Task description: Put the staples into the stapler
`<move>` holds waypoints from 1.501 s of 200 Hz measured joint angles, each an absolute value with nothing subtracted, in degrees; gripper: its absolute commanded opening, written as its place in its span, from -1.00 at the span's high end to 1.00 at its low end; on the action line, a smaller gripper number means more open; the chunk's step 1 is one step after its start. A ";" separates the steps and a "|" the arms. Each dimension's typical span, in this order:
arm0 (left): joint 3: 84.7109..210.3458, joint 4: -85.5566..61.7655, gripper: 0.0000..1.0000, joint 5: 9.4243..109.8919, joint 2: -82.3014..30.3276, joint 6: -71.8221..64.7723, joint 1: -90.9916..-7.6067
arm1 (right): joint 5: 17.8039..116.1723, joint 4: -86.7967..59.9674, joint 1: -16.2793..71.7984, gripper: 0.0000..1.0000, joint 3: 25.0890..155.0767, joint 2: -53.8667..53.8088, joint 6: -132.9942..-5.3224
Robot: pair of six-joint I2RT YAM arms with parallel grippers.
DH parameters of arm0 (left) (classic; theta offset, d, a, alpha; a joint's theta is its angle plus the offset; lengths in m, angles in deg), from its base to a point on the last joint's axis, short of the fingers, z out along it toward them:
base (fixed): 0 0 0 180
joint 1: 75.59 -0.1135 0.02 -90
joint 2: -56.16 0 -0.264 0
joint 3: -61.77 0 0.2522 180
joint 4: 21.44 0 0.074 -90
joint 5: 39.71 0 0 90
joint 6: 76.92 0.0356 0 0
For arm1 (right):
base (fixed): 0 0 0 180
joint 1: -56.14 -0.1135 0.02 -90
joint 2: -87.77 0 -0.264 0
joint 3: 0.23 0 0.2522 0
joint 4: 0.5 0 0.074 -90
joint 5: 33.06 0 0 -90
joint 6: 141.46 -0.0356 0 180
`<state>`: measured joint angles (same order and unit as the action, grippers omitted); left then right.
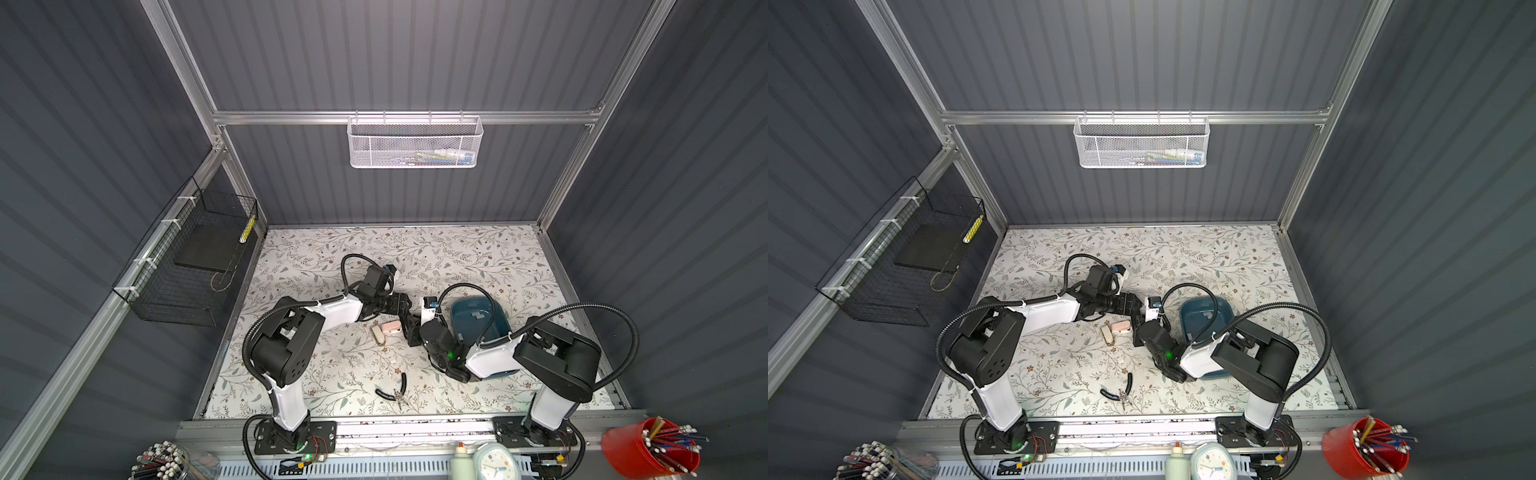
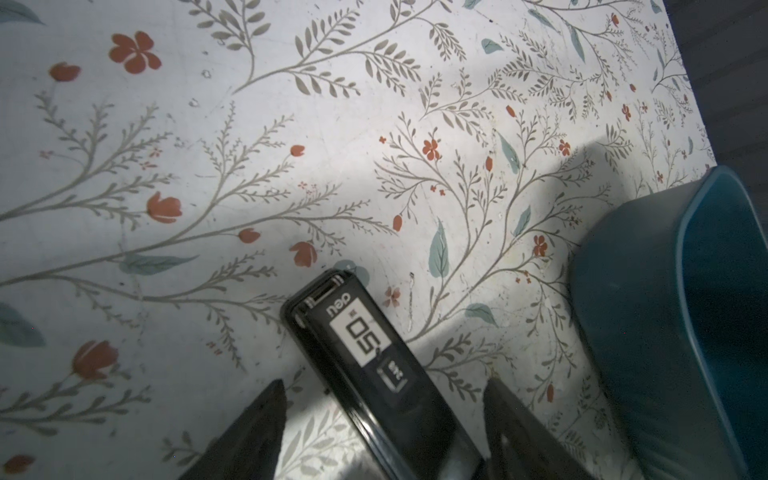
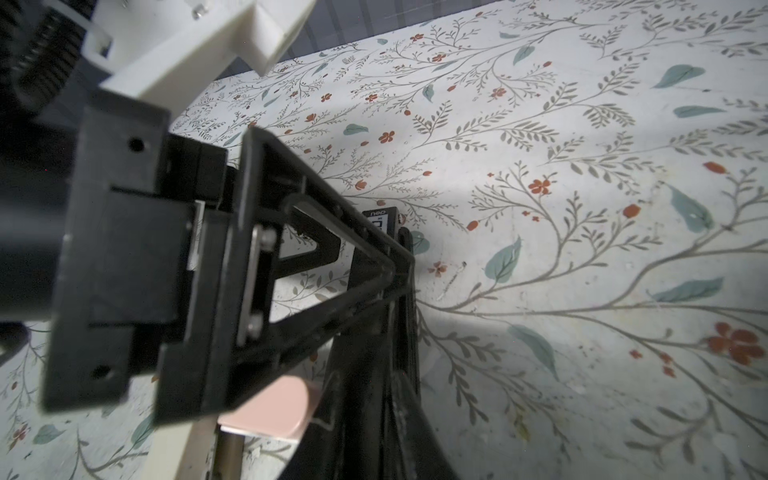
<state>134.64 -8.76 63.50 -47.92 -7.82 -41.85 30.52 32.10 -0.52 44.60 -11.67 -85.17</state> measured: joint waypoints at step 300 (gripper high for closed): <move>124.50 -7.18 -0.98 54.43 -25.14 -4.96 -45.68 | 24.99 -13.36 2.84 -0.98 66.41 10.28 -78.27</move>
<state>124.50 -7.18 54.43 -25.14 -4.96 -45.68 24.99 -13.36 2.84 66.41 10.28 -78.27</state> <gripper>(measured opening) 0.990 0.984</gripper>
